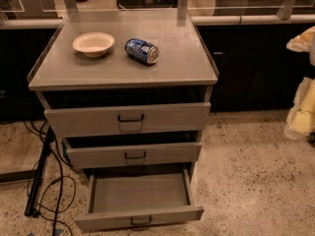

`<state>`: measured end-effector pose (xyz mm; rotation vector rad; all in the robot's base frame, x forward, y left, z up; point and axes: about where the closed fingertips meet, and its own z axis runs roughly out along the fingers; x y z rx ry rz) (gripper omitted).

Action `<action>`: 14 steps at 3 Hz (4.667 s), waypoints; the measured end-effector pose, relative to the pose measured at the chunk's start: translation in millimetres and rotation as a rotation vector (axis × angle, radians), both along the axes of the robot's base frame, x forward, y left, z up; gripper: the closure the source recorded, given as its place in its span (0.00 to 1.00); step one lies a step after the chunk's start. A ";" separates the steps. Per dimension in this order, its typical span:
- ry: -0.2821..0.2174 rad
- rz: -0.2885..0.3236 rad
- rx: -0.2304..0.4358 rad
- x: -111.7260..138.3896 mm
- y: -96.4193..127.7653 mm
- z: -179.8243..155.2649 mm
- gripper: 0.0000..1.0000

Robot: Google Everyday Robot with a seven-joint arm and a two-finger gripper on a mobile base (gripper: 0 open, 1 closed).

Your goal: Close bottom drawer

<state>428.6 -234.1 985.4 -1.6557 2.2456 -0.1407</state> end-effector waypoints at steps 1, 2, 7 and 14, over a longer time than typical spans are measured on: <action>-0.002 0.000 0.002 -0.6 0.3 -1.2 0.00; -0.020 0.002 0.021 -6.6 3.1 -14.1 0.00; 0.022 -0.012 0.233 -34.0 9.5 -164.2 1.00; 0.180 -0.135 0.448 -18.2 75.2 -421.6 1.00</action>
Offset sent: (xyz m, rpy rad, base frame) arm -0.0143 0.0050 -0.0335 0.0459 -0.0307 0.0028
